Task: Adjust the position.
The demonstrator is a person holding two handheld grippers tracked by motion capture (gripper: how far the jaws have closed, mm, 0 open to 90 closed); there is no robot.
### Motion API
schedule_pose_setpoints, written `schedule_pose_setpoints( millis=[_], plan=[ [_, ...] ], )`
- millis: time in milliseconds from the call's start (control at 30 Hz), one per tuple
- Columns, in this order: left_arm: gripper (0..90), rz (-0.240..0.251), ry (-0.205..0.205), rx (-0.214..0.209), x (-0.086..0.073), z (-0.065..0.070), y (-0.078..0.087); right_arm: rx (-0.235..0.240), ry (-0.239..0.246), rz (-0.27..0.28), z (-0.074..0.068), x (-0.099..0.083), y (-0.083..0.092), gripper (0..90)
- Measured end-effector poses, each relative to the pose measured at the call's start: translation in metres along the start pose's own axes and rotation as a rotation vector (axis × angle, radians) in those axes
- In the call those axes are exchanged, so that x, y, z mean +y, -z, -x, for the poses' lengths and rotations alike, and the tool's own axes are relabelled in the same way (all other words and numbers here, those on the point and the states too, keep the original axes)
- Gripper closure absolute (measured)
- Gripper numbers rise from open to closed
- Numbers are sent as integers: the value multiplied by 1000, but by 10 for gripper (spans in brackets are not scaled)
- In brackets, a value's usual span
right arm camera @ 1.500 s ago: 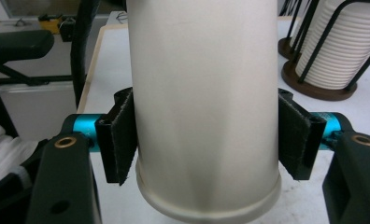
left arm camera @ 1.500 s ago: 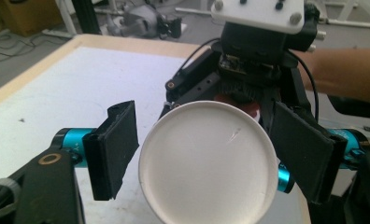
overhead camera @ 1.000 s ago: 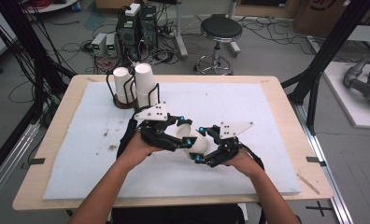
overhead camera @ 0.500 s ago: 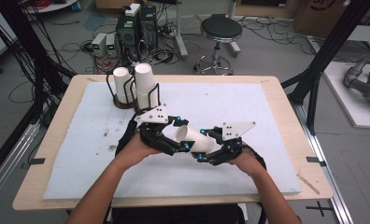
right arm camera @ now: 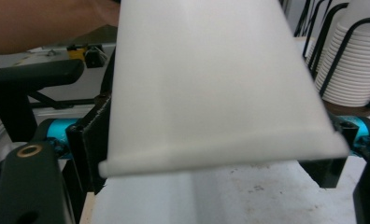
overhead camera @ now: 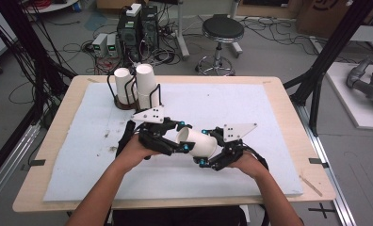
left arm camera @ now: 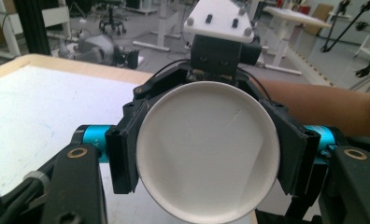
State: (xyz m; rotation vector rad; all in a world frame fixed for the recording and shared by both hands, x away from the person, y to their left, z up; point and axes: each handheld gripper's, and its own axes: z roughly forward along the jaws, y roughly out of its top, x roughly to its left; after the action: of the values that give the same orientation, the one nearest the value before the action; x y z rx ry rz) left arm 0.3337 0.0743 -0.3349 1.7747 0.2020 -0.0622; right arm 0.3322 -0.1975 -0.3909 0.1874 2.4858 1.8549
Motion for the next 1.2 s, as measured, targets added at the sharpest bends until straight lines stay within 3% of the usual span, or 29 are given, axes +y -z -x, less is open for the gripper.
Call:
schedule_pose_setpoints(
  millis=[67, 200, 267, 367, 467, 633, 833, 1000, 1033, 1200],
  plan=[
    [360, 14, 3, -3, 0, 0, 0, 2, 5, 13, 0, 1, 1, 189],
    [364, 20, 11, -6, -2, -1, 1, 20, 25, 32, 1, 3, 6, 288],
    [360, -1, 24, 0, -4, -2, 1, 10, 31, 23, 1, 3, 9, 318],
    [322, -57, -5, 56, -5, 0, 0, 0, 35, 16, 2, 3, 11, 328],
    [277, -80, -8, 73, -5, 1, 0, -8, 34, 1, 3, 2, 12, 334],
    [307, -104, -14, 50, -8, -2, 0, -6, 39, -19, 4, 1, 11, 345],
    [356, -76, 9, 1, -16, -5, 3, 21, 36, -37, 5, 1, 11, 321],
    [359, -11, 30, -21, -23, -6, 7, 10, -11, 12, 3, 1, 10, 208],
    [359, 17, 33, -32, -25, -6, 8, 9, -18, 20, 3, 1, 10, 208],
    [362, 64, 12, -66, -30, -7, 9, 36, -26, 69, 2, 3, 12, 211]
  ],
)
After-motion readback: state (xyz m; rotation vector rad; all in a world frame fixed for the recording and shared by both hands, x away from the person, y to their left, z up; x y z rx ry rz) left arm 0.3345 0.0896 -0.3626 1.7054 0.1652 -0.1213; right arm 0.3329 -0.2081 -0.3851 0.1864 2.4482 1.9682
